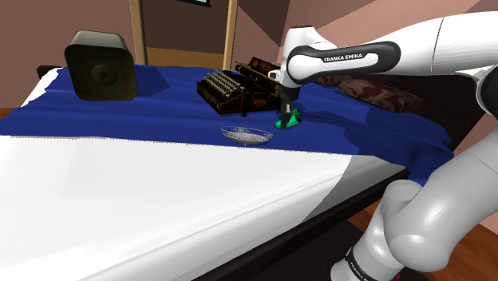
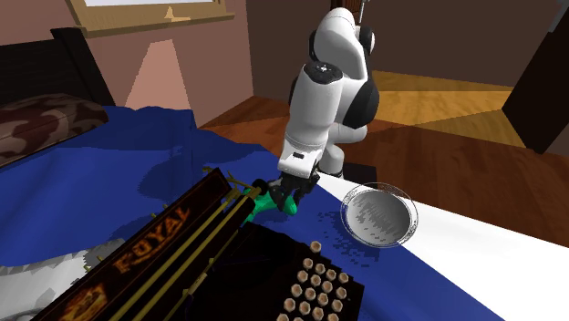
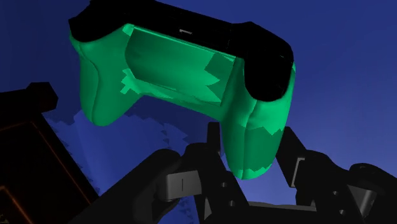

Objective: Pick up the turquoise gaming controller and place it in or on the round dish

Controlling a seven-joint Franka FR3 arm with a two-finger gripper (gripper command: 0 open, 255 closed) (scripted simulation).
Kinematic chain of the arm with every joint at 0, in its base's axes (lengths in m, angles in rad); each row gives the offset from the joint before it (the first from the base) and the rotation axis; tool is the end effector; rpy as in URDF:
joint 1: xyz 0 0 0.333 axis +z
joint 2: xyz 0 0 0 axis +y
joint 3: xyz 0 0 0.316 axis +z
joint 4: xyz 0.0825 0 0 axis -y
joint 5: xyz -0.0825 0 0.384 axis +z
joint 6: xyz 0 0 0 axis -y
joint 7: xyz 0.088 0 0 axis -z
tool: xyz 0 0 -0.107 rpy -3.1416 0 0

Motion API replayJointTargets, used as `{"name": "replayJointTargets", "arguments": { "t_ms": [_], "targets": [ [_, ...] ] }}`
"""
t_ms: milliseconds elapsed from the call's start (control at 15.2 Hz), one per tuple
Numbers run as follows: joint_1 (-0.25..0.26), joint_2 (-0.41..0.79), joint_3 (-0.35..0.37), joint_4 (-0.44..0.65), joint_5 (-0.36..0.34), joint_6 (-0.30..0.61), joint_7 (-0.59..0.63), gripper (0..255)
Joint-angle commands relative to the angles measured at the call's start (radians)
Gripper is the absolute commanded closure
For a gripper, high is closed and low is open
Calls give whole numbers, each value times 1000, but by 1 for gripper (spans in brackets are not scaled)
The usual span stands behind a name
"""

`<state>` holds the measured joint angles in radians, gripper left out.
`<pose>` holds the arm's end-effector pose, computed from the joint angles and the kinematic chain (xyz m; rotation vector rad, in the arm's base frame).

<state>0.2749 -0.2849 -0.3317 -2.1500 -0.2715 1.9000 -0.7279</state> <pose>0.4749 -0.0575 0.5161 2.7613 1.1154 -0.0604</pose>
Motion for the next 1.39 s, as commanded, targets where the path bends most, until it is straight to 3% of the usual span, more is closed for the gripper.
{"name": "replayJointTargets", "arguments": {
  "t_ms": [0, 1320],
  "targets": [
    [2, 7, 1, 14, 3, -11, -2, 255],
    [11, 20, 18, 294, 25, -275, -47, 255]
  ]
}}
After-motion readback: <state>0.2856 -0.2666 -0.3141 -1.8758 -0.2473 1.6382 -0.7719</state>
